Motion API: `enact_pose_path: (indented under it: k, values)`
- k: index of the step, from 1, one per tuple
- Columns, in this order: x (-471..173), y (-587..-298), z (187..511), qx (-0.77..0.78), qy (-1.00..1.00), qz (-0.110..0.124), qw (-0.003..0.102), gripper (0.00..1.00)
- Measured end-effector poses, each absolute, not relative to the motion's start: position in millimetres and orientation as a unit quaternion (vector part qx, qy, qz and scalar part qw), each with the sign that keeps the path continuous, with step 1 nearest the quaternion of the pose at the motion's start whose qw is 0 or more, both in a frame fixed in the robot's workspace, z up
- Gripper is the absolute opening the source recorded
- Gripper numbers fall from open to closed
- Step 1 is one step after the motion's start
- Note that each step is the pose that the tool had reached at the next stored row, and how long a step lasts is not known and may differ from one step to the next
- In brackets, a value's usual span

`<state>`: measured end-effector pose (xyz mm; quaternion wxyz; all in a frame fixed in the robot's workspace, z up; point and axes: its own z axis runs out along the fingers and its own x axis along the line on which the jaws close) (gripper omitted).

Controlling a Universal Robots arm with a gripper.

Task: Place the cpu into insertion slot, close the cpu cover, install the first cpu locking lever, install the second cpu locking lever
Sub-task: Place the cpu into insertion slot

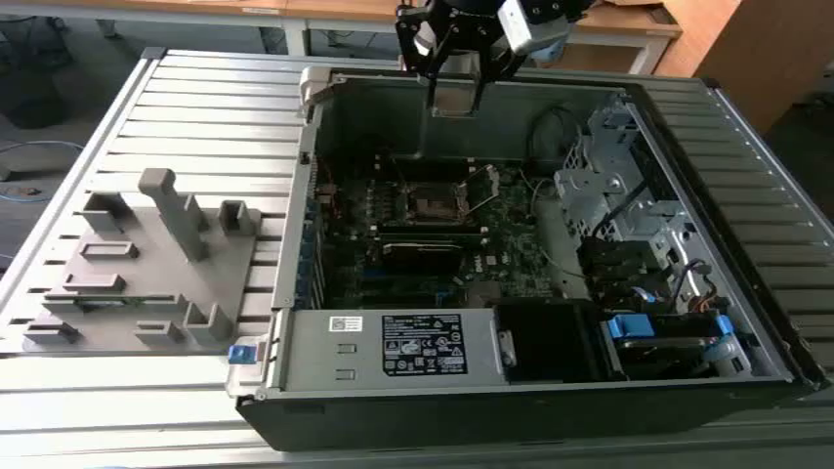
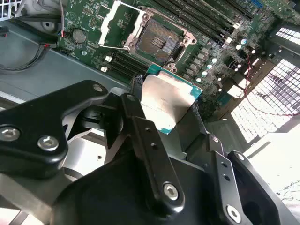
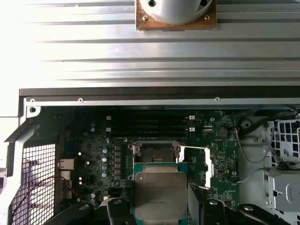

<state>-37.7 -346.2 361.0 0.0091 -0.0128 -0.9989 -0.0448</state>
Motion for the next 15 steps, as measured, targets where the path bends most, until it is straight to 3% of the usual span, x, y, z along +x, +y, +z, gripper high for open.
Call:
enact_pose_path:
  k: [15]
  values:
    - [-37.7,-346.2,358.0,-0.013,-0.999,-0.045,0.009,0.54]
